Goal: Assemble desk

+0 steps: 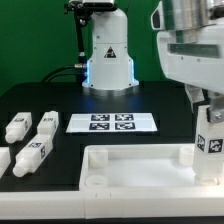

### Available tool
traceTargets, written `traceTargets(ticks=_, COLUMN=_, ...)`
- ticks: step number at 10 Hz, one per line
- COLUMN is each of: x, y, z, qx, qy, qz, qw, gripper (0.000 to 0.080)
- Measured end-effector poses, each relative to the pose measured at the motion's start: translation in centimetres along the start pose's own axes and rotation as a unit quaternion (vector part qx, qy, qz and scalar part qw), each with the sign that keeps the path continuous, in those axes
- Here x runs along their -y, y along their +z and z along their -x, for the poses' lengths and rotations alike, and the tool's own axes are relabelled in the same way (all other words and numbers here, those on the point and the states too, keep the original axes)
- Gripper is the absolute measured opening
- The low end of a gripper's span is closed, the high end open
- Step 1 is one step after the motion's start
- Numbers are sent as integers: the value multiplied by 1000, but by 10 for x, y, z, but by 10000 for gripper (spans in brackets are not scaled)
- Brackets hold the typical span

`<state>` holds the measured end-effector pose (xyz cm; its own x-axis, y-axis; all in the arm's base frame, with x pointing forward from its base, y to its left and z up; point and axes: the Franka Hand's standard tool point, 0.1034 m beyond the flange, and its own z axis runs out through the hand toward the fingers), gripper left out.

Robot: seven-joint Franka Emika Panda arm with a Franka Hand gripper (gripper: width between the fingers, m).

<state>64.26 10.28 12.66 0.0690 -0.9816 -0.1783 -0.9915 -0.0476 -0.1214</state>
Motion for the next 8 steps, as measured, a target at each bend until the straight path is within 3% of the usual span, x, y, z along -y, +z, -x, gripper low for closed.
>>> traceTargets(ticks=1, x=-1, y=0, z=1, qx=13, qy=63, qz=-7, qw=998, gripper=291)
traceTargets(ticks=4, x=-2, y=0, z=3, qx=13, qy=58, qz=-1, qw=998, gripper=291)
traceTargets(ticks=5, x=-5, y=0, z=4, qx=2, qy=-31, qz=21, qw=999, gripper=478)
traceTargets(ticks=6, x=-2, y=0, z=6, qx=-1, qy=-124, qz=21, qw=992, gripper=592)
traceTargets(ticks=8, x=-4, y=1, z=13, qx=-3, qy=-244, qz=26, qw=969, gripper=632)
